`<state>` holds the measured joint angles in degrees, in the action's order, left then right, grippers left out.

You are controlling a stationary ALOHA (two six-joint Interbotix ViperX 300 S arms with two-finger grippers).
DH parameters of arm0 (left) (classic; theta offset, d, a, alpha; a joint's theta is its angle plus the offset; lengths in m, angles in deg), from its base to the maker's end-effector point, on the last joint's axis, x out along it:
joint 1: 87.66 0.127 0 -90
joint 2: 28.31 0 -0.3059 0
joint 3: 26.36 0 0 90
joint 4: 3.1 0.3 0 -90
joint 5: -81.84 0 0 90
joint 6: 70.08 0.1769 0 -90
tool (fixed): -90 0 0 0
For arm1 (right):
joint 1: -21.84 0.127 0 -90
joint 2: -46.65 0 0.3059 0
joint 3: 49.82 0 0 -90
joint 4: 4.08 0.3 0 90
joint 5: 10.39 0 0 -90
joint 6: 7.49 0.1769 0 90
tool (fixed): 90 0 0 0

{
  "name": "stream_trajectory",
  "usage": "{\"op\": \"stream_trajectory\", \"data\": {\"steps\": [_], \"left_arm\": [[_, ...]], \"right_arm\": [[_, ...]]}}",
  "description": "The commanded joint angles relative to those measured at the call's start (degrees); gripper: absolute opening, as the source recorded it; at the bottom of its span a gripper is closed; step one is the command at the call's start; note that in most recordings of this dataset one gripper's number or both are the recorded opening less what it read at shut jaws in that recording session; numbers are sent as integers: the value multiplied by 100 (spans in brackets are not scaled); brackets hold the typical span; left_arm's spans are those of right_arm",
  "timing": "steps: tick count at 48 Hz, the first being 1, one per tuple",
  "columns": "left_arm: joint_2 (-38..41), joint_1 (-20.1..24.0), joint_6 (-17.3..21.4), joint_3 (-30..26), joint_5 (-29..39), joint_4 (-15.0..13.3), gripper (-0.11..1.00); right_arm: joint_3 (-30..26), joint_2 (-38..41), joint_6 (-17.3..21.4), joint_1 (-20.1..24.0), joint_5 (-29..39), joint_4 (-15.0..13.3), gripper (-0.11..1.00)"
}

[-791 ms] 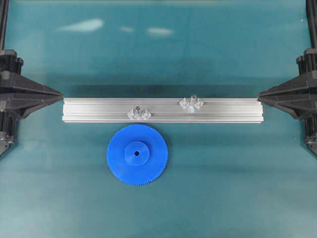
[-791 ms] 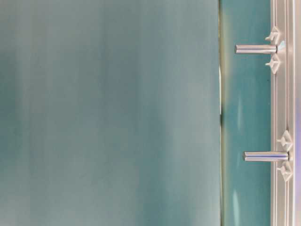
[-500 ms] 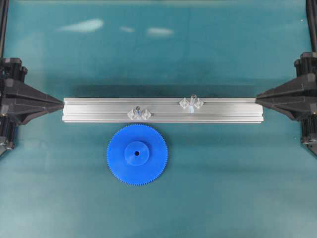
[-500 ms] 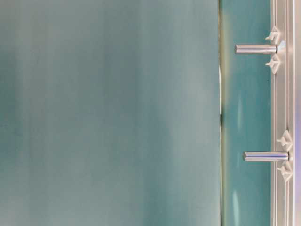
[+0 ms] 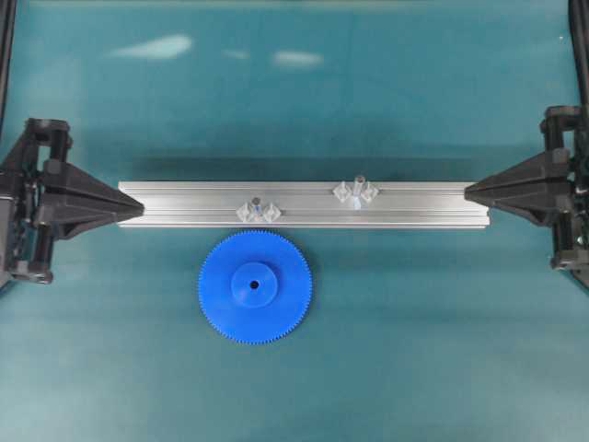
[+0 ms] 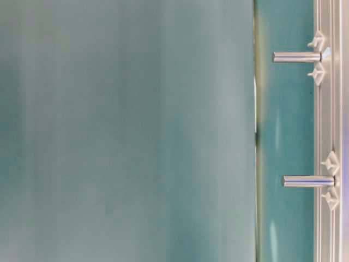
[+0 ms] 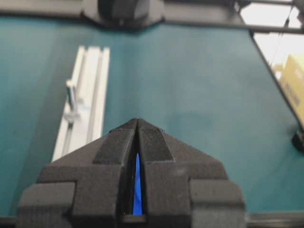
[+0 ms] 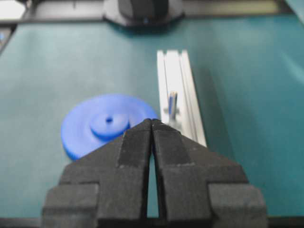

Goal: Insert the large gear onto the shaft.
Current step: 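Move the left gripper over the blue gear's hub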

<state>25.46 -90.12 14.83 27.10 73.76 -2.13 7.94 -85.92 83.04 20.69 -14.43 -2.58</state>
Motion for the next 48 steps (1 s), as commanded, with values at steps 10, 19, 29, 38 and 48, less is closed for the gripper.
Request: {"op": "stream_trajectory", "data": {"steps": [10, 19, 29, 38, 48], "left_arm": [[431, -79, 9, -404, 237, 9, 1], [844, -123, 0, -545, 272, 18, 1], [1433, -123, -88, -826, 316, 18, 1], [1925, -211, -281, -1134, 642, 9, 1], [2505, -360, -431, -1336, 809, 9, 1]], "right_arm": [[-123, 475, 281, -88, 185, 26, 7], [-123, 765, 369, -88, 141, 26, 7], [-123, 888, 378, -123, 185, 26, 7], [-114, 888, 378, -149, 185, 26, 7], [-114, 896, 378, -176, 290, 26, 7]]}}
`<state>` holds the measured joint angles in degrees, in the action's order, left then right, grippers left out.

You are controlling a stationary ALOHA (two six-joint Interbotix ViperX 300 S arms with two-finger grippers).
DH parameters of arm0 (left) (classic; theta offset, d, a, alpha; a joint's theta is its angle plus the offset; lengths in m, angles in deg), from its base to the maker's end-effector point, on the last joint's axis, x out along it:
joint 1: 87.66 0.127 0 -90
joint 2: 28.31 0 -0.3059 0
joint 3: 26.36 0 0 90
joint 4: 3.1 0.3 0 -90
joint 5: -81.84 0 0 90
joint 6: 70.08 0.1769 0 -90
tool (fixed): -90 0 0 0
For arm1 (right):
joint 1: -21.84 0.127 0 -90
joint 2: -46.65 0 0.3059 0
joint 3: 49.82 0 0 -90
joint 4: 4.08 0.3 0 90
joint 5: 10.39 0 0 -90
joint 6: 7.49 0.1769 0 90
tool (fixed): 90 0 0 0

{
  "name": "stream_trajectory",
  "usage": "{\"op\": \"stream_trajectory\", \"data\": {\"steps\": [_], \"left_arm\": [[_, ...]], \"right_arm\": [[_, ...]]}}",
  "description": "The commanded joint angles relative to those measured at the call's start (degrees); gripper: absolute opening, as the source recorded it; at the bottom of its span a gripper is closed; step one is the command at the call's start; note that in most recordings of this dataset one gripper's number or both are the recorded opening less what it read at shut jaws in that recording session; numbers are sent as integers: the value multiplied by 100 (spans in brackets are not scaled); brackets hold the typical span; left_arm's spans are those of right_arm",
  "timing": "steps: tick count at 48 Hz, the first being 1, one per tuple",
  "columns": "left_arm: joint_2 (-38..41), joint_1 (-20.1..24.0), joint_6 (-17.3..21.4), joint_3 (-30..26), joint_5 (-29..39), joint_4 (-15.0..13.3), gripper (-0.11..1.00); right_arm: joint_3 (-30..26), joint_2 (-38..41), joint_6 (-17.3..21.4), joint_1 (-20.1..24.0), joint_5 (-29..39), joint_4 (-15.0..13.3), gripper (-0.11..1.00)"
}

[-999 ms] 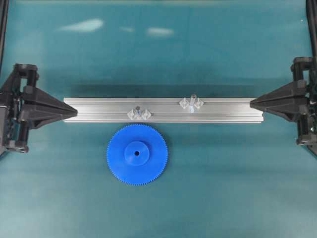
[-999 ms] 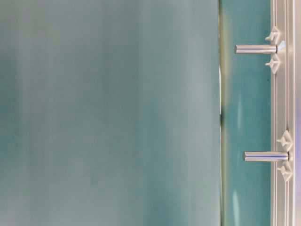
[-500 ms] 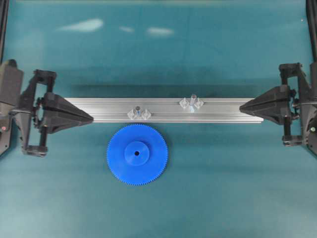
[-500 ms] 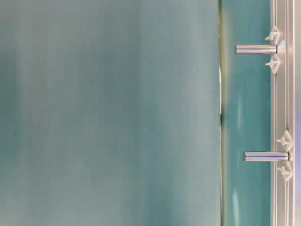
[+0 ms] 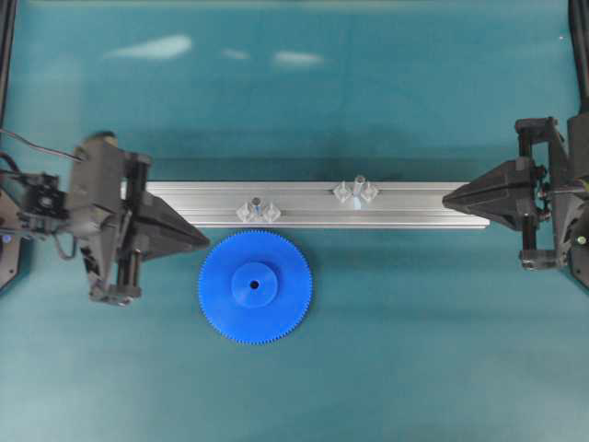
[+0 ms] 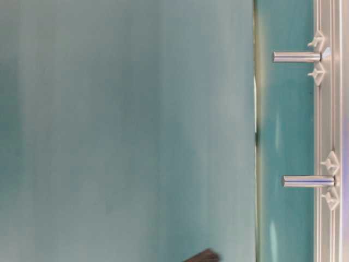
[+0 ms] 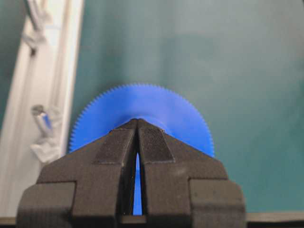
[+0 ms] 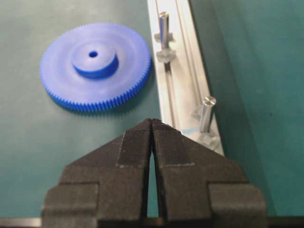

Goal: Insert the large gear onto the shaft.
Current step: 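Move the left gripper over the blue gear's hub, then lower the open left gripper around the blue gear's hub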

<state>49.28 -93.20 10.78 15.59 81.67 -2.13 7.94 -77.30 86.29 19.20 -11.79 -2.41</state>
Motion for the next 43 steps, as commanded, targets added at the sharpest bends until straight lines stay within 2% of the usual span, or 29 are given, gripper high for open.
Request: {"op": "stream_trajectory", "data": {"steps": [1, 13, 22, 43], "left_arm": [[176, -53, -44, -202, 18, 9, 1], [791, -53, -299, -615, 334, 9, 1], [1266, -62, -290, -976, 914, 18, 1], [2118, -211, -281, -1740, 1670, 9, 1]], "right_arm": [[-114, 26, 44, -26, 44, 9, 7], [-114, 26, 44, -62, 290, 9, 7], [-114, 26, 44, -70, 299, 9, 7], [-62, 0, 44, -70, 299, 9, 7]]}}
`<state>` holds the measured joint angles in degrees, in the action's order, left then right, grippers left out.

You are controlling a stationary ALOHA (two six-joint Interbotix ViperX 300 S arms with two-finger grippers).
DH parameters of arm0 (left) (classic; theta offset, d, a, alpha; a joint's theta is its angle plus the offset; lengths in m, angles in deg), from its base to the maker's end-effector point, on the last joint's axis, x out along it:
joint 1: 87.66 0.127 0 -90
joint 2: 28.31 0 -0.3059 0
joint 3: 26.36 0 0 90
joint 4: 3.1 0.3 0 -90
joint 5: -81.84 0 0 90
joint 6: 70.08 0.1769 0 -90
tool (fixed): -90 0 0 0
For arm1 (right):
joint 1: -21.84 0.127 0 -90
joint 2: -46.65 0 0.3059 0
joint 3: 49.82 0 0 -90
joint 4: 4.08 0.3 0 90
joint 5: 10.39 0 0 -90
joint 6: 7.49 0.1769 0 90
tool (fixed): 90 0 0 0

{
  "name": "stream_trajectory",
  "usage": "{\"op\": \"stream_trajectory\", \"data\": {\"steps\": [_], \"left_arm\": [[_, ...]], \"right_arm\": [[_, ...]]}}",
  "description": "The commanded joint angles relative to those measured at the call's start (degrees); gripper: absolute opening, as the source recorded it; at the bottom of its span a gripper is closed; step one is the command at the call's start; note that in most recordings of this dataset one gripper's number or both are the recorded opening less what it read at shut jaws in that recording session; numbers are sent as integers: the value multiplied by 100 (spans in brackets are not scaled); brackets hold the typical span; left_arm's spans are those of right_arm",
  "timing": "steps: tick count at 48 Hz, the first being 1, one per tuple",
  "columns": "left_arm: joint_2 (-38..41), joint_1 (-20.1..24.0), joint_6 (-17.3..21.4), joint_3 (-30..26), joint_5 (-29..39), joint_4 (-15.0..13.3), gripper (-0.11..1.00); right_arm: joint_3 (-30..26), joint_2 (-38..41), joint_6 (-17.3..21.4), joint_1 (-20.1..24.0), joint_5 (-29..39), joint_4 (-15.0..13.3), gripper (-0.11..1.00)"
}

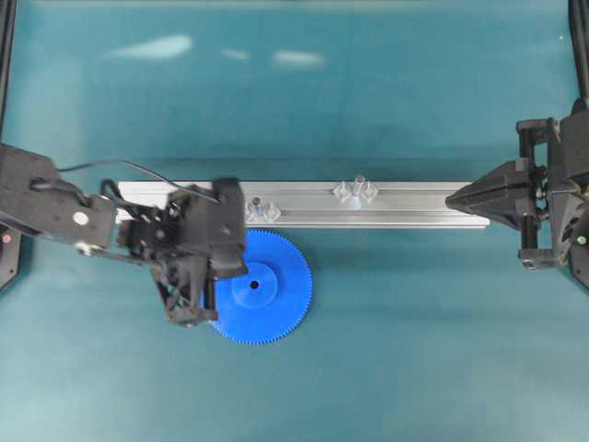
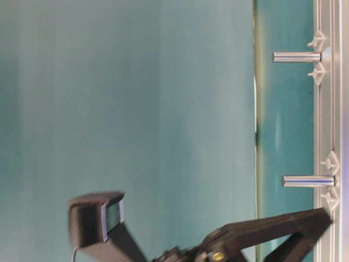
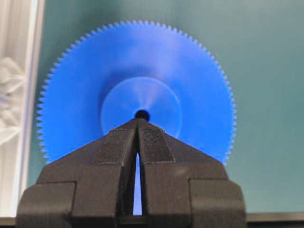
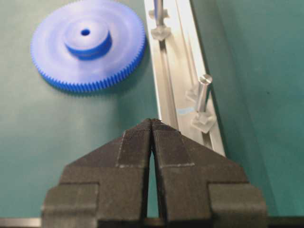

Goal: Insert the large gear onto the shaft.
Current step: 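Lower the open left gripper around the blue gear's hub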

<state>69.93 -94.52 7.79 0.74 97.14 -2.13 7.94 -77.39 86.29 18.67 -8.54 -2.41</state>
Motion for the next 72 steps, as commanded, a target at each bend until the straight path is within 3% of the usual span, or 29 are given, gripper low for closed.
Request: {"op": "stream_trajectory", "data": {"steps": [1, 25, 72], "left_arm": [[88, -88, 18, -299, 176, 9, 1], [879, -97, 237, -1371, 1942, 9, 1], [1169, -176, 554, -1696, 2136, 18, 1]], "right_arm": [[-62, 9, 44, -18, -26, 0, 7], [-53, 0, 44, -18, -26, 9, 7], [0, -79, 44, -62, -26, 9, 7]]}}
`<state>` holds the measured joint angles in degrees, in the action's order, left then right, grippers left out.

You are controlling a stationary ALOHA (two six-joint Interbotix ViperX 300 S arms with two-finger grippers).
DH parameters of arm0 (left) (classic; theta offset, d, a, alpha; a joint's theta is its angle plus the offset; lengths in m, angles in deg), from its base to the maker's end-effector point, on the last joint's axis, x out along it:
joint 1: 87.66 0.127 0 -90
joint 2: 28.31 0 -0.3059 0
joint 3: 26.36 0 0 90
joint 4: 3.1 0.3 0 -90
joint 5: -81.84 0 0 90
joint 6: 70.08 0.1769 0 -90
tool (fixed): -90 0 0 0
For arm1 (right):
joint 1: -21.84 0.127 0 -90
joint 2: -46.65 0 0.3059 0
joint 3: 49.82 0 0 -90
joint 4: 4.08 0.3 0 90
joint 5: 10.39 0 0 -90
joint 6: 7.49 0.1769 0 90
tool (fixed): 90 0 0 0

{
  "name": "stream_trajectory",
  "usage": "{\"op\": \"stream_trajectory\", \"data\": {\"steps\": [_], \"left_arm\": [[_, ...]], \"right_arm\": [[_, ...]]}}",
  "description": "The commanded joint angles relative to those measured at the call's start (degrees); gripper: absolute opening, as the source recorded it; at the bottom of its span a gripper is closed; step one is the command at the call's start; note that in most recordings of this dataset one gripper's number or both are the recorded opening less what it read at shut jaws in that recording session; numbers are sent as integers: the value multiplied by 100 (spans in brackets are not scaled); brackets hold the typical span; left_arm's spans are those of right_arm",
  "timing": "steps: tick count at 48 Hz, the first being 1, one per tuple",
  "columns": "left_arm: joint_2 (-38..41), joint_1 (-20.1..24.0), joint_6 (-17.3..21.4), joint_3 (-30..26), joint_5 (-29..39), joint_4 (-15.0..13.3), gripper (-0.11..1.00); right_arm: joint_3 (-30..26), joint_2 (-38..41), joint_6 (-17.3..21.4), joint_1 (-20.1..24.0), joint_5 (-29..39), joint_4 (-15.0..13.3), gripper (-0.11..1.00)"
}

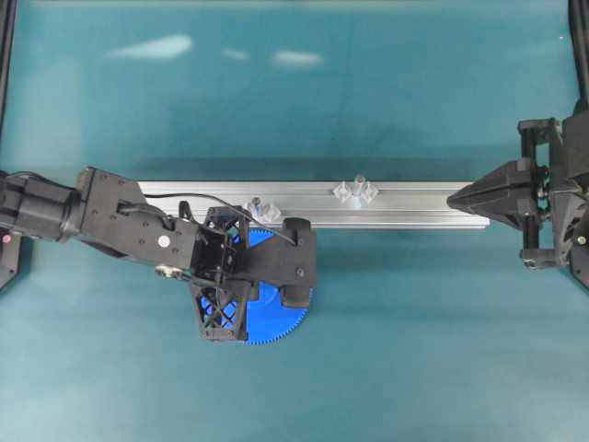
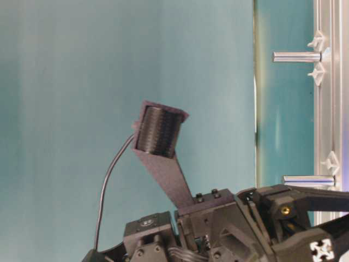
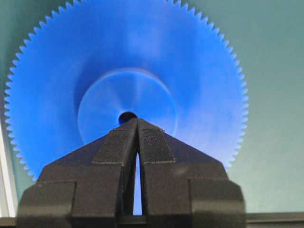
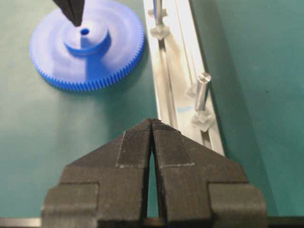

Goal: Insert the large gear onto the shaft.
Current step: 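Lower the open left gripper around the blue gear's hub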

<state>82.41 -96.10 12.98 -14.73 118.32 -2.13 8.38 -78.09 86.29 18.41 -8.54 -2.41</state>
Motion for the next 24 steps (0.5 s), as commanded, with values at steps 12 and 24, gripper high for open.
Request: {"op": "stream_trajectory", "data": {"steps": [12, 24], "left_arm": [[26, -18, 176, -299, 26, 9, 1], [35, -18, 193, -308, 272, 18, 1]], "right_arm": [[-26, -123, 44, -53, -26, 9, 7], [-9, -167, 44, -53, -26, 9, 7]]}}
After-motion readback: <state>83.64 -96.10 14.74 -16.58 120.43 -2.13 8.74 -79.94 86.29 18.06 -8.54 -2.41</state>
